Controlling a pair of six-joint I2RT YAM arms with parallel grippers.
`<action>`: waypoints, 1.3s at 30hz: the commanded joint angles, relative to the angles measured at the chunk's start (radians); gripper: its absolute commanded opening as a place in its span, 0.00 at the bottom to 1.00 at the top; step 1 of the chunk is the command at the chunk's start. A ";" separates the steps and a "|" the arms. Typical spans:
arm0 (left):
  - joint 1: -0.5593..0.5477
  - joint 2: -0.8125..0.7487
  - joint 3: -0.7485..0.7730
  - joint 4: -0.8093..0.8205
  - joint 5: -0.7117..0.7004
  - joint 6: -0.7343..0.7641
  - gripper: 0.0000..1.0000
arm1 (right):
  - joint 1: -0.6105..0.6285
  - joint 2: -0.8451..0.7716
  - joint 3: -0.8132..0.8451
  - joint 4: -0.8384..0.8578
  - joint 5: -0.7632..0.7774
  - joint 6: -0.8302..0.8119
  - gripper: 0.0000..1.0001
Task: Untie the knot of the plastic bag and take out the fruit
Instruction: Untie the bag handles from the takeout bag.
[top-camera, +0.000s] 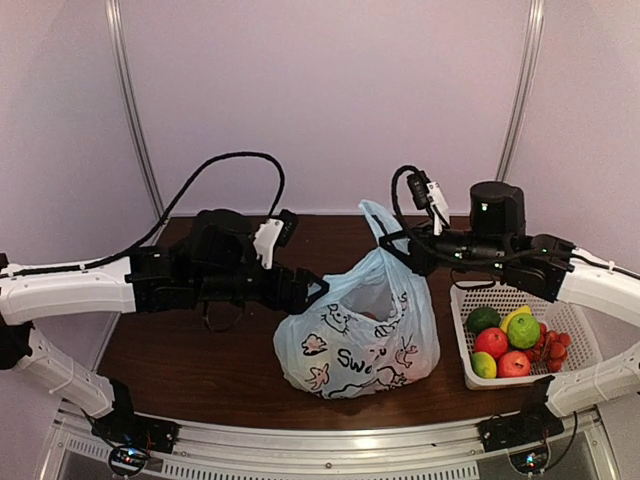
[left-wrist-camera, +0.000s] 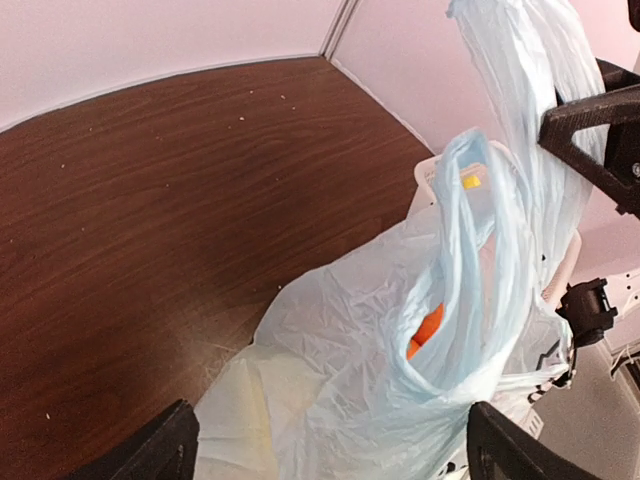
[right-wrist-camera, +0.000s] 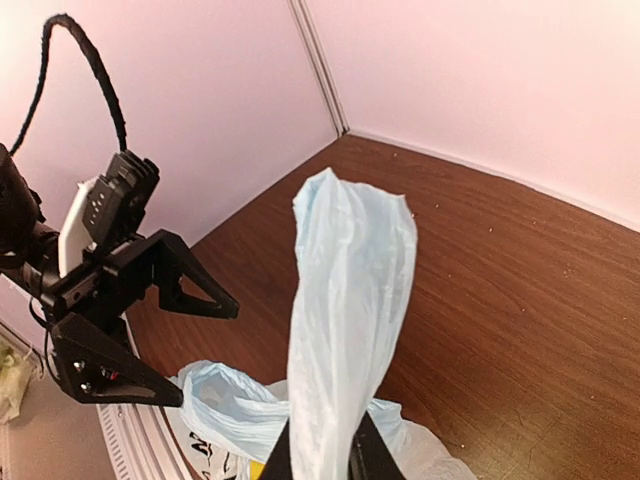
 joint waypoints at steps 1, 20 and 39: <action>0.004 0.087 0.117 0.011 0.070 0.140 0.95 | -0.005 -0.097 -0.149 0.112 0.120 0.089 0.13; -0.083 0.431 0.503 -0.089 0.090 0.306 0.94 | -0.005 -0.251 -0.304 0.131 0.207 0.182 0.11; -0.074 0.361 0.495 -0.183 -0.128 0.276 0.08 | -0.003 -0.259 -0.222 0.009 0.312 0.180 0.11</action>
